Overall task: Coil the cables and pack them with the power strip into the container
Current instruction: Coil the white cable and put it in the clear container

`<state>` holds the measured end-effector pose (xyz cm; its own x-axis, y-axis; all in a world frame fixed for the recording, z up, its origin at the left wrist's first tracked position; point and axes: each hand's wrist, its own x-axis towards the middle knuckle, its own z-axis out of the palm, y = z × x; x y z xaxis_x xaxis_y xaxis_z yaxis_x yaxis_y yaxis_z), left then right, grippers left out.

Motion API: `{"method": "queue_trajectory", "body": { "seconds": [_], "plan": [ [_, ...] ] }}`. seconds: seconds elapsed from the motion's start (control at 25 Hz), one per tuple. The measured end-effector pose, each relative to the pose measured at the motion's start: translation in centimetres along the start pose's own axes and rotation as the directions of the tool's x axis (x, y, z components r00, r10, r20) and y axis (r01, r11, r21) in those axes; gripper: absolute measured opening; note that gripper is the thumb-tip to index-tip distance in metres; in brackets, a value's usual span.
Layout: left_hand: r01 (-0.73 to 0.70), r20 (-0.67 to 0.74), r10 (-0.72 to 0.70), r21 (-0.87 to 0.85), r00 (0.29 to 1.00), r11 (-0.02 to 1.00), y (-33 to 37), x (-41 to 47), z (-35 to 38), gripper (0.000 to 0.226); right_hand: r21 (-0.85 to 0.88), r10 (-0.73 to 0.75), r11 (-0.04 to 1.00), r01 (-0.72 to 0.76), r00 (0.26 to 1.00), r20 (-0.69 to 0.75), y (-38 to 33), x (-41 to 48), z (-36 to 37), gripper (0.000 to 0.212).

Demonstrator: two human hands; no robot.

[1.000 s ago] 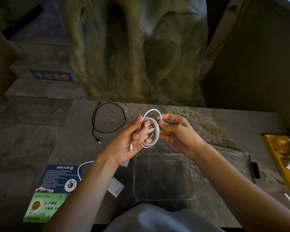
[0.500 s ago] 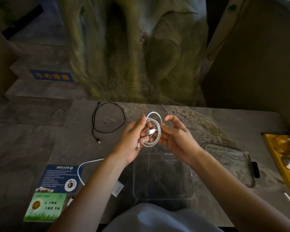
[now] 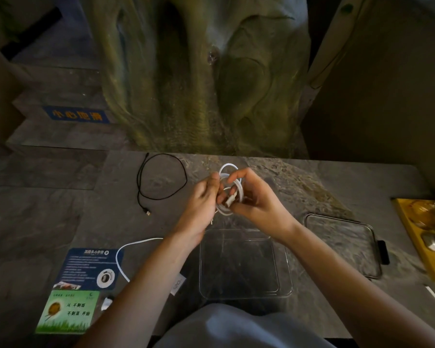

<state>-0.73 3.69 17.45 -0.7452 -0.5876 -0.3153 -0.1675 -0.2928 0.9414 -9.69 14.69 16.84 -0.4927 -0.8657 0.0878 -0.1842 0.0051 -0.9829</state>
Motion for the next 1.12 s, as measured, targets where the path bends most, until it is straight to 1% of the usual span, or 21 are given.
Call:
{"method": "queue_trajectory", "body": {
  "seconds": [0.12, 0.24, 0.4, 0.56, 0.64, 0.72, 0.8, 0.88, 0.96, 1.0, 1.04, 1.12],
  "plan": [
    [-0.035, 0.005, 0.035, 0.027, 0.999, 0.999, 0.2, -0.1, 0.1, 0.032, -0.002, -0.012, 1.000, 0.012, 1.000, 0.028, 0.1, 0.2, 0.0, 0.034],
    [-0.051, 0.019, 0.050, 0.020, 0.999, 0.999, 0.2, -0.2, 0.1, 0.032, 0.003, -0.004, 1.000, 0.004, 1.000, 0.012, 0.6, 0.0, 0.0, 0.032],
    [-0.032, 0.010, 0.032, 0.005, 0.999, 0.999, -0.3, 0.0, -0.1, 0.032, -0.044, 0.001, 0.999, -0.001, 1.000, -0.012, 1.0, -0.1, -0.1, 0.029],
    [-0.008, -0.016, 0.007, -0.057, 1.000, 0.998, -0.6, 0.3, -0.2, 0.028, -0.101, -0.022, 0.995, 0.020, 1.000, -0.019, 1.0, -0.3, 0.0, 0.028],
    [-0.023, -0.029, 0.021, -0.066, 0.999, 0.998, -0.8, 0.4, -0.2, 0.029, -0.176, -0.017, 0.984, 0.006, 0.998, -0.056, 1.3, -0.4, 0.2, 0.026],
    [-0.024, -0.052, 0.019, -0.095, 0.998, 0.995, -1.0, 0.4, -0.1, 0.028, -0.267, -0.006, 0.963, -0.033, 0.989, -0.144, 1.7, -0.5, 0.3, 0.023],
    [-0.008, -0.077, -0.001, -0.118, 0.997, 0.993, -1.4, 1.0, -0.1, 0.029, -0.310, -0.020, 0.949, -0.055, 0.972, -0.235, 1.7, -0.7, 0.2, 0.019],
    [0.039, -0.115, -0.054, -0.126, 0.992, 0.991, -2.0, 1.7, -0.5, 0.028, -0.325, -0.064, 0.945, -0.026, 0.963, -0.262, 1.3, -0.6, 0.0, 0.014],
    [0.121, -0.138, -0.153, -0.220, 0.978, 0.968, -2.6, 2.4, -1.2, 0.024, -0.309, -0.068, 0.951, -0.018, 0.962, -0.266, 0.7, -0.6, -0.2, 0.009],
    [0.140, -0.133, -0.181, -0.270, 0.974, 0.953, -2.8, 2.6, -1.6, 0.024, -0.291, -0.057, 0.956, -0.028, 0.958, -0.280, 0.4, -0.7, -0.3, 0.008],
    [0.144, -0.122, -0.188, -0.300, 0.975, 0.943, -3.0, 2.7, -1.9, 0.025, -0.261, -0.040, 0.964, -0.043, 0.952, -0.305, 0.3, -0.7, -0.5, 0.007],
    [0.128, -0.075, -0.166, -0.364, 0.983, 0.922, -3.1, 2.7, -2.3, 0.030, -0.135, 0.020, 0.988, -0.074, 0.933, -0.359, 0.3, -0.9, -1.1, 0.009]
  ]
}}
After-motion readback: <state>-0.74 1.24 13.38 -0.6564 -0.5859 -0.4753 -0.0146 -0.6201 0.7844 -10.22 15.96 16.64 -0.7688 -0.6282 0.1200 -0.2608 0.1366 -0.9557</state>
